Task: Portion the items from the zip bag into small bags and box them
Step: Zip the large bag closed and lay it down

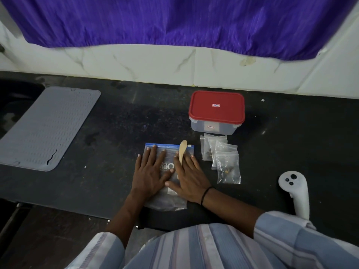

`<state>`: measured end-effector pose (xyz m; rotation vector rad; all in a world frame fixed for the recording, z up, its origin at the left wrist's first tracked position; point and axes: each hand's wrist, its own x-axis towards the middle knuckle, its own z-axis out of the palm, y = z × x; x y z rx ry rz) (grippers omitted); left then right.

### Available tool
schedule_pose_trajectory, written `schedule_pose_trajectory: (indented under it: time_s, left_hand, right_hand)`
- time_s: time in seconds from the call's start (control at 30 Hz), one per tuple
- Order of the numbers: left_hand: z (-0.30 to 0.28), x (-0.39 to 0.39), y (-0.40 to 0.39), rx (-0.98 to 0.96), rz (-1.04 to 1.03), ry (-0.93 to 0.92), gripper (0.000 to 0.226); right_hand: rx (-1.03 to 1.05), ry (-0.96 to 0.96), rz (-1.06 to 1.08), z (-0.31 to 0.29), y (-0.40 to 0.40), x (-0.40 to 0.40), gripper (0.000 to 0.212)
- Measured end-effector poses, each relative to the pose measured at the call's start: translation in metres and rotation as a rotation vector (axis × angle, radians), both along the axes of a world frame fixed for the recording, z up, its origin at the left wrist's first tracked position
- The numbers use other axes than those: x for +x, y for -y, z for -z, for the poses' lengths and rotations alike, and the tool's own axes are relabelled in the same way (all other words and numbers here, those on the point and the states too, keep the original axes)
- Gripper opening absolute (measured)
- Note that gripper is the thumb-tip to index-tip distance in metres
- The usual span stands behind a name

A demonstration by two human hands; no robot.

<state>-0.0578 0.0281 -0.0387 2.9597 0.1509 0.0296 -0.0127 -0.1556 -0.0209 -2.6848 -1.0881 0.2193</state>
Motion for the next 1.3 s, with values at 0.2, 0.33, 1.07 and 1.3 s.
schedule_pose_trajectory:
  time_s: [0.2, 0.33, 1.07, 1.3]
  left_hand:
    - [-0.014, 0.021, -0.004, -0.243, -0.350, 0.205, 0.063]
    - [-0.026, 0.053, -0.015, -0.378, -0.544, 0.144, 0.048]
    - [-0.064, 0.025, -0.063, -1.655, -0.499, 0.276, 0.034]
    - [-0.063, 0.023, -0.069, -1.352, -0.552, 0.327, 0.033]
  right_hand:
    - [0.006, 0.012, -0.046, -0.001, 0.003, 0.003, 0.090]
    - [0.015, -0.040, -0.055, -0.006, 0.003, 0.003, 0.095]
    - [0.226, -0.157, 0.114, -0.072, -0.003, 0.064, 0.012]
    - [0.655, -0.363, 0.300, -0.077, 0.003, 0.050, 0.026]
